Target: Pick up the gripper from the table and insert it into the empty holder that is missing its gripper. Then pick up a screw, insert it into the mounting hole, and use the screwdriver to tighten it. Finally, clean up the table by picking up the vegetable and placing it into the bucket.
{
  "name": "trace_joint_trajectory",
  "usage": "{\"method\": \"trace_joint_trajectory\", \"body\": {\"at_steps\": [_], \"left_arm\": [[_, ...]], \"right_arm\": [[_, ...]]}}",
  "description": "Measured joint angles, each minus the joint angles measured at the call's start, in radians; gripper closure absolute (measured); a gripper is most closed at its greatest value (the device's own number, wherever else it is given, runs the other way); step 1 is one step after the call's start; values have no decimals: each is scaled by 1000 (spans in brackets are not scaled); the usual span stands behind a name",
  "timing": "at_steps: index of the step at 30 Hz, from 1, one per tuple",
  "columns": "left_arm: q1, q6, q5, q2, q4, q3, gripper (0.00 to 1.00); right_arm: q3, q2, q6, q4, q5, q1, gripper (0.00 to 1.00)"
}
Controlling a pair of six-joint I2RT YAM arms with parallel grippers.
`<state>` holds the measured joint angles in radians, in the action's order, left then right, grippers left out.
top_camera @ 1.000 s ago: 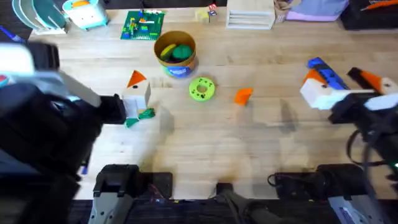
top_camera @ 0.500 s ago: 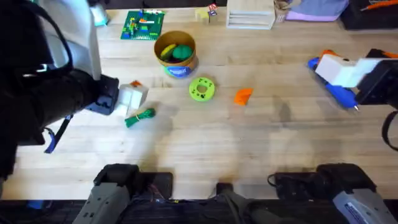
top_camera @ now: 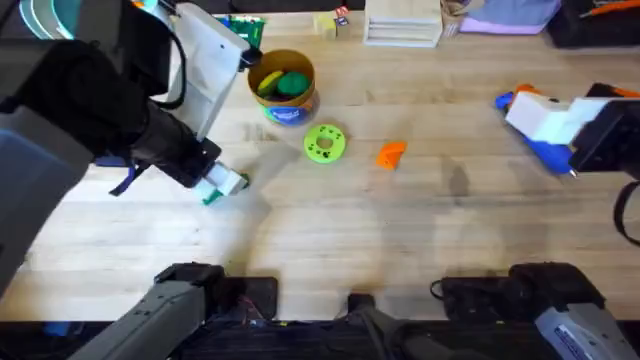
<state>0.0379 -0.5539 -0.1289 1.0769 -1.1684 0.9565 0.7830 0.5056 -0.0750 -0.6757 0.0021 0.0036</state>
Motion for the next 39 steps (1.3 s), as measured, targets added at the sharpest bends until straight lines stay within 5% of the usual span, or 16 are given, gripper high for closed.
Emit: {"method": "trace_joint_trajectory", "body": {"at_steps": [6,8,12,14,15,16,20,22,33,39], "left_arm": [[27,-17,0,51,31,-70,64],[37,-23,0,61,32,-94,273],[53,-34,0,61,39,-101,882],[57,-41,-3,55,40,-101,983],[61,-45,-3,48,40,-101,972],[64,-47,-4,42,40,-101,858],[96,-34,-6,5,65,-99,220],[122,3,-6,-8,106,-90,33],[369,332,92,-20,477,76,8],[467,445,154,-20,667,79,8]], "right_arm": [[0,0,0,-59,0,0,8],[0,0,0,-64,0,0,8],[0,0,0,-65,0,0,9],[0,0,0,-65,0,0,9],[0,0,0,-65,0,0,9],[0,0,0,-65,0,0,9],[0,0,0,-65,0,0,9],[0,0,0,-65,0,0,9],[0,0,0,-65,0,0,9],[0,0,0,-65,0,0,7]]}}
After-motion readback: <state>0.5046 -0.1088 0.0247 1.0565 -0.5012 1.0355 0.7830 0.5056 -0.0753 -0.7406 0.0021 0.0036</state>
